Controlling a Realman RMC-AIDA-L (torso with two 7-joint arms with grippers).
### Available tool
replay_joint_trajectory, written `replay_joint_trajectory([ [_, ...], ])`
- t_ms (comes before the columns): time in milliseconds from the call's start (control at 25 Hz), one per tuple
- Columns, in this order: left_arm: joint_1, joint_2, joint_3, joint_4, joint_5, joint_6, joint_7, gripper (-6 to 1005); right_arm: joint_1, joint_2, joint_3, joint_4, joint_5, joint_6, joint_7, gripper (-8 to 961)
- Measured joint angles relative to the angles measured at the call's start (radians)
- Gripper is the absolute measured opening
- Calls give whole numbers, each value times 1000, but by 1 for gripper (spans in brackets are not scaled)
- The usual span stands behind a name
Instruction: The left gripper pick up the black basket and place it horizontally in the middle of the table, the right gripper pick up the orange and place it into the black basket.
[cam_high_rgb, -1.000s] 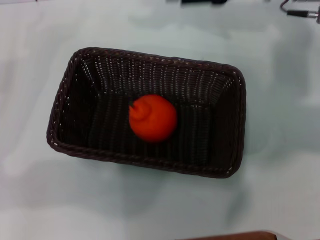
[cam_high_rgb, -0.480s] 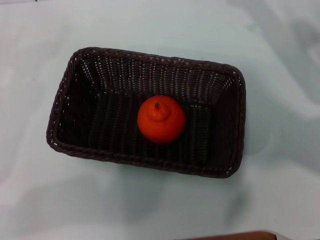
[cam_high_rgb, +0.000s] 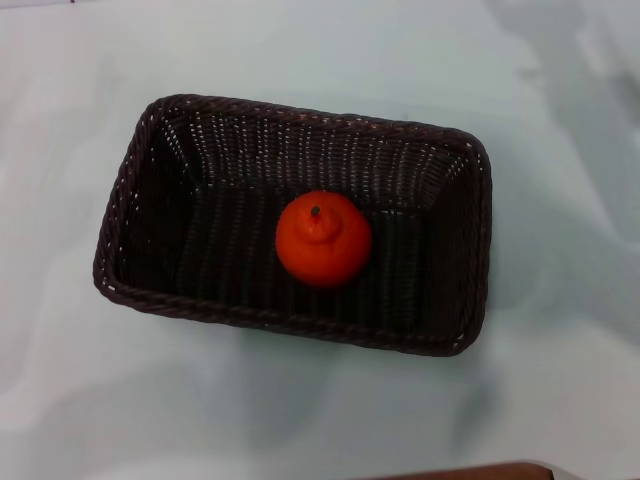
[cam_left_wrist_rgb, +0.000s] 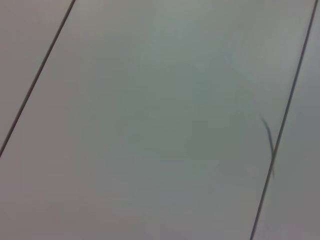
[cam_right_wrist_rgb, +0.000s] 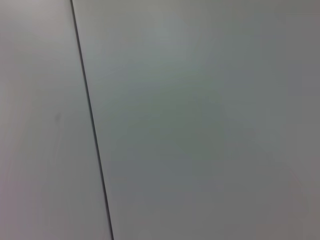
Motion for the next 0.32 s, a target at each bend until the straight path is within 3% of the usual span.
replay_joint_trajectory([
  [320, -7, 0, 2, -4, 4, -7, 104, 905, 11, -3, 19, 1, 5, -13, -2, 948],
])
